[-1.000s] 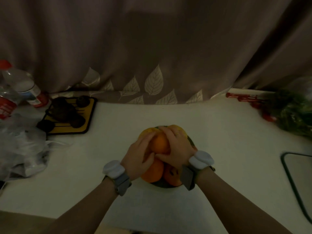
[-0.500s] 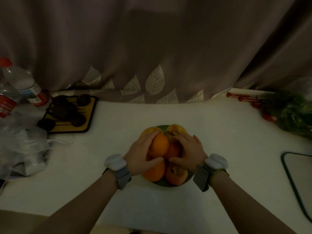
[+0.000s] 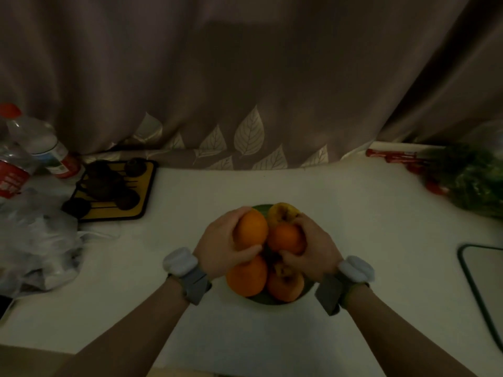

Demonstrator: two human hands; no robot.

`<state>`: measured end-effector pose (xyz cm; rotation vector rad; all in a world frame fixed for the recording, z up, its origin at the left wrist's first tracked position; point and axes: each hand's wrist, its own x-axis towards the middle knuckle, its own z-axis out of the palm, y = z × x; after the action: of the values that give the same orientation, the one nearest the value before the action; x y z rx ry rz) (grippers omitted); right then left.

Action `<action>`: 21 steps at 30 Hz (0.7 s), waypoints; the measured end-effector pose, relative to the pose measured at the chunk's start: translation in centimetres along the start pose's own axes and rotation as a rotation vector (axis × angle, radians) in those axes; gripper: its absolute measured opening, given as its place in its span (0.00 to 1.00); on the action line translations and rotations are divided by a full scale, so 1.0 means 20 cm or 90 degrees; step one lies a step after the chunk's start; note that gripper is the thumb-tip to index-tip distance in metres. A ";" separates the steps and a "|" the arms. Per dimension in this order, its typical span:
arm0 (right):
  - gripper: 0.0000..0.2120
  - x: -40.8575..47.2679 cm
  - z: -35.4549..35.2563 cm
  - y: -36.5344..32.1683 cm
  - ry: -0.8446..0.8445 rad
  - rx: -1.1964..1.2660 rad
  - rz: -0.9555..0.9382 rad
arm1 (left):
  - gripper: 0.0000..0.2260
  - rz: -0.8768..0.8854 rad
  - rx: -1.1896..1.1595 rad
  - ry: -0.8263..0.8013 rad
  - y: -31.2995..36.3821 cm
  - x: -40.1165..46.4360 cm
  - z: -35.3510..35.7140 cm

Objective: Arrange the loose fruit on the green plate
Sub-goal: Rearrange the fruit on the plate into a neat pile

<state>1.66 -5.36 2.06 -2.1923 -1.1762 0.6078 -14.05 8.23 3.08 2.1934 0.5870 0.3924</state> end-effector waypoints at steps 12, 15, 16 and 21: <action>0.23 -0.07 -0.07 0.16 0.011 0.250 0.021 | 0.42 -0.024 0.226 -0.112 0.00 0.06 0.23; 0.23 -0.02 -0.09 0.13 -0.026 0.178 0.009 | 0.41 -0.068 0.043 -0.004 -0.02 0.04 0.16; 0.23 -0.01 -0.10 0.12 -0.038 0.159 0.006 | 0.40 -0.086 0.008 0.024 -0.02 0.04 0.13; 0.24 0.06 -0.12 0.07 -0.050 0.099 -0.028 | 0.40 -0.073 0.046 0.014 -0.03 0.03 0.07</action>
<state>4.53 -5.68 2.79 -2.0239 -1.1724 0.7468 -12.95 8.00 1.74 2.2139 0.7458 0.3403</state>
